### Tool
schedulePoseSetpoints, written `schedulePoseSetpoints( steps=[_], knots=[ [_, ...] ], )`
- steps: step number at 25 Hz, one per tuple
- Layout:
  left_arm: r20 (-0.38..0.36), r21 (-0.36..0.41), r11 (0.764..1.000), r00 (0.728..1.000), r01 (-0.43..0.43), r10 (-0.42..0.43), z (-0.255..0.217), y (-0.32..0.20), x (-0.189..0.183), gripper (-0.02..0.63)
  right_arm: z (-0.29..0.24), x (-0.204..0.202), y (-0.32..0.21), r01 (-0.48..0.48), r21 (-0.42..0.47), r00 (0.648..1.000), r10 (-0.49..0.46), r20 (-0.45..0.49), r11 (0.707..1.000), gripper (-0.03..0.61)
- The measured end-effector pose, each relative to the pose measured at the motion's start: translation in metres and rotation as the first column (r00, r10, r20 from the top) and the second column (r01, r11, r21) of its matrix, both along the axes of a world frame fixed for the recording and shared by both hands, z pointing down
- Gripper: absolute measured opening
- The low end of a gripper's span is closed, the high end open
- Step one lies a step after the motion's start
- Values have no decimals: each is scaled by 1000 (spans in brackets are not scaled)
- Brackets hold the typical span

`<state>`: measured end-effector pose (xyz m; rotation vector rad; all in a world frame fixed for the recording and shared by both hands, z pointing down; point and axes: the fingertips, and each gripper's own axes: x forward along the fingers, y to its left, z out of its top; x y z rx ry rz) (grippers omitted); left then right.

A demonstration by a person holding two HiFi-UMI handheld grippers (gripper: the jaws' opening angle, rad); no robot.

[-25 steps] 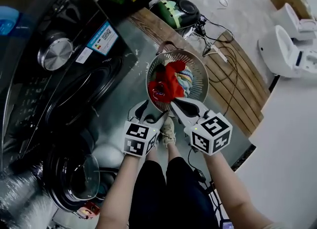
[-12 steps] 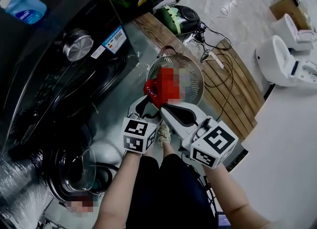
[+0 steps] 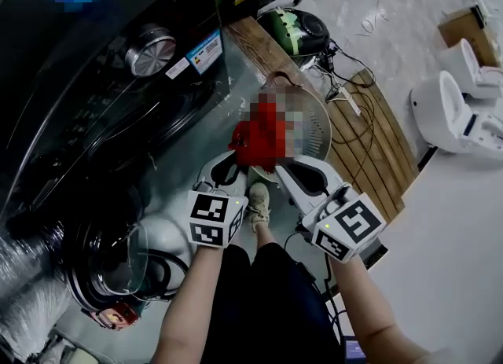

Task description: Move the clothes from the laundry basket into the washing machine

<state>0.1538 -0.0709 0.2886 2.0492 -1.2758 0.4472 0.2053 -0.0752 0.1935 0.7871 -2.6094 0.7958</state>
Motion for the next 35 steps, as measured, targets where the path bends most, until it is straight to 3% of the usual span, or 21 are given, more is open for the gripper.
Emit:
schedulePoseSetpoints(
  steps=[4, 9, 12, 20, 24, 27, 31, 35],
  knots=[
    [5, -12, 995, 995, 98, -98, 5, 16, -39, 49, 35, -24, 8, 91, -32, 995, -92, -32, 995, 93],
    [11, -1, 983, 983, 186, -186, 4, 32, -84, 48, 74, -69, 27, 250, -33, 951, -252, -180, 968, 350],
    [9, 16, 974, 974, 226, -226, -1, 42, -102, 49, 93, -92, 34, 317, -18, 921, -312, -234, 948, 434],
    [33, 32, 949, 948, 315, -316, 7, 78, -151, 48, 140, -147, 53, 433, -71, 862, -436, -258, 898, 542],
    [38, 30, 931, 931, 363, -364, 14, 96, -175, 46, 163, -173, 70, 550, -92, 778, -550, -305, 830, 544],
    [33, 26, 920, 920, 390, -391, 20, 106, -189, 46, 182, -189, 85, 610, -94, 719, -599, -353, 787, 503],
    [34, 19, 904, 904, 426, -427, 24, 114, -202, 45, 193, -210, 95, 625, -109, 703, -618, -352, 773, 417],
    [23, 26, 878, 877, 479, -479, 27, 119, -217, 45, 192, -231, 109, 647, -101, 683, -634, -363, 755, 248]
  ],
)
